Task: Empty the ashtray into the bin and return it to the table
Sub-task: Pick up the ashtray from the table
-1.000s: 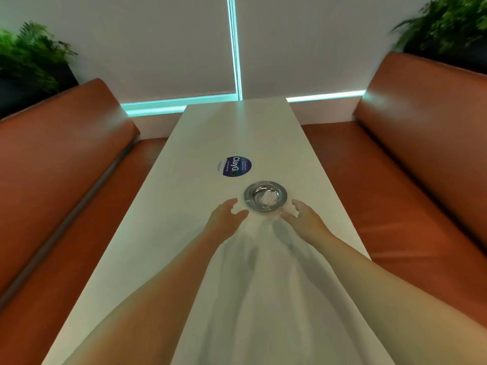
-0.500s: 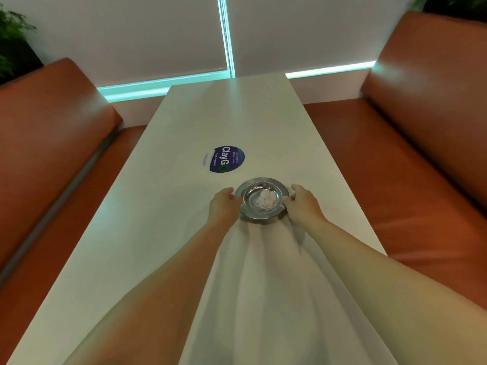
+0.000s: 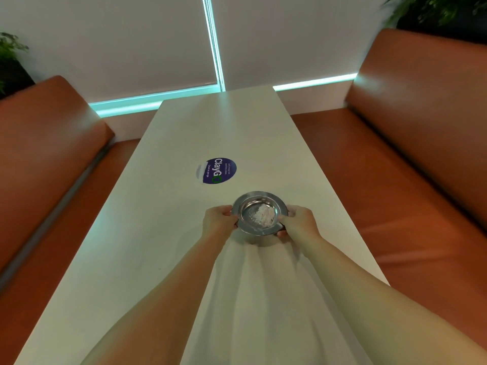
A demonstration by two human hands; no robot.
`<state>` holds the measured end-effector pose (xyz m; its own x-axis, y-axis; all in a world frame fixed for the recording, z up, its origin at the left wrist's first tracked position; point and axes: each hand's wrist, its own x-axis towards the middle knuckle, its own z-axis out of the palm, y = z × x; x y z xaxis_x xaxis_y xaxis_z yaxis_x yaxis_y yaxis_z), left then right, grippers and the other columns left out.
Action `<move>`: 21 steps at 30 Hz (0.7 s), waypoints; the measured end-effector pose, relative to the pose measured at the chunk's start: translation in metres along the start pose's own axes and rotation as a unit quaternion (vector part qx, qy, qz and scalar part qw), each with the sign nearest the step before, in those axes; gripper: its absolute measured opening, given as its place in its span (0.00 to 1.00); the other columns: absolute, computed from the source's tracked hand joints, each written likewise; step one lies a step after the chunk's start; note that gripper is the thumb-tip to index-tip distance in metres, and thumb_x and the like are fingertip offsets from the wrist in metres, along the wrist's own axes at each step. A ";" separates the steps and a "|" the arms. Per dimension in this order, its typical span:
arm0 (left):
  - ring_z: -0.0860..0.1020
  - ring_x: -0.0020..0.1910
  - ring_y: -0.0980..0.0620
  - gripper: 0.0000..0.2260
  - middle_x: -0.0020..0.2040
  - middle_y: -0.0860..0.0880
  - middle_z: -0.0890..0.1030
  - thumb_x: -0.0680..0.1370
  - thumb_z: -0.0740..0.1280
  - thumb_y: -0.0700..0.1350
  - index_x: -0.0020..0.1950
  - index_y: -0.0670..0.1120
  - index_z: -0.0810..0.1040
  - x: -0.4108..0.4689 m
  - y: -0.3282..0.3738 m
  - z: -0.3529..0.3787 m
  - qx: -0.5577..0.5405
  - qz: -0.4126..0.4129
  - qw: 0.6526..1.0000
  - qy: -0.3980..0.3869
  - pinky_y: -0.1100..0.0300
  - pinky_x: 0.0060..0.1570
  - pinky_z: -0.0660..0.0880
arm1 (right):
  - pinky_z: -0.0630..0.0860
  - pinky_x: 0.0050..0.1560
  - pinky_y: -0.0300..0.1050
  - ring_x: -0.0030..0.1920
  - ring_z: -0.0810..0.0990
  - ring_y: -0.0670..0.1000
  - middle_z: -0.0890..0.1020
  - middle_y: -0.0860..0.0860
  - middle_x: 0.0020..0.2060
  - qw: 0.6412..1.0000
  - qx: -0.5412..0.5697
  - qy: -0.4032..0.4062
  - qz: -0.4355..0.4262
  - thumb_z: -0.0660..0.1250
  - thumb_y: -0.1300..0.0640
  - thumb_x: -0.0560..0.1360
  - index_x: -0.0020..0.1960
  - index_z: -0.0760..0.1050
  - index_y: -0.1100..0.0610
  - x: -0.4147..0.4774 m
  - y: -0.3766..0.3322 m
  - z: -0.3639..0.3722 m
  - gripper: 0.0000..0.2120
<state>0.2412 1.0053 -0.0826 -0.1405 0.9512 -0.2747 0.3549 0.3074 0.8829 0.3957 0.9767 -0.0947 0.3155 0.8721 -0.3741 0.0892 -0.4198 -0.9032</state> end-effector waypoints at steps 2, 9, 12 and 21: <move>0.76 0.41 0.45 0.16 0.35 0.44 0.75 0.72 0.63 0.29 0.30 0.47 0.72 -0.012 0.003 -0.002 0.001 0.011 1.000 -0.013 0.63 0.42 0.76 | 0.78 0.32 0.44 0.31 0.79 0.54 0.81 0.58 0.45 1.000 0.006 0.015 -0.010 0.64 0.67 0.72 0.53 0.78 0.58 -0.012 0.003 -0.005 0.12; 0.77 0.41 0.48 0.13 0.44 0.41 0.78 0.74 0.63 0.30 0.58 0.34 0.77 -0.067 0.023 -0.008 -0.023 0.027 0.997 -0.071 0.59 0.47 0.77 | 0.81 0.37 0.43 0.37 0.80 0.53 0.79 0.57 0.45 0.998 0.029 0.047 -0.039 0.64 0.69 0.72 0.57 0.77 0.62 -0.069 0.002 -0.036 0.15; 0.76 0.37 0.50 0.17 0.48 0.36 0.81 0.74 0.63 0.30 0.63 0.33 0.73 -0.097 0.034 -0.012 -0.023 0.049 0.993 -0.106 0.59 0.47 0.77 | 0.78 0.28 0.36 0.30 0.78 0.48 0.79 0.56 0.44 0.995 0.039 0.074 -0.048 0.64 0.69 0.72 0.58 0.77 0.61 -0.101 0.000 -0.053 0.15; 0.76 0.33 0.54 0.22 0.49 0.38 0.79 0.74 0.64 0.32 0.68 0.36 0.68 -0.186 0.041 -0.013 0.027 0.103 0.969 -0.224 0.66 0.39 0.79 | 0.76 0.25 0.33 0.31 0.76 0.47 0.79 0.56 0.42 0.984 0.068 0.153 -0.054 0.63 0.68 0.74 0.55 0.78 0.62 -0.214 0.028 -0.095 0.11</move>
<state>0.2695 0.8409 0.0097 0.3489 0.9052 -0.2428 0.3822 0.0991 0.9187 0.4207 0.7545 -0.0195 0.5820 0.7850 -0.2125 0.0175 -0.2733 -0.9618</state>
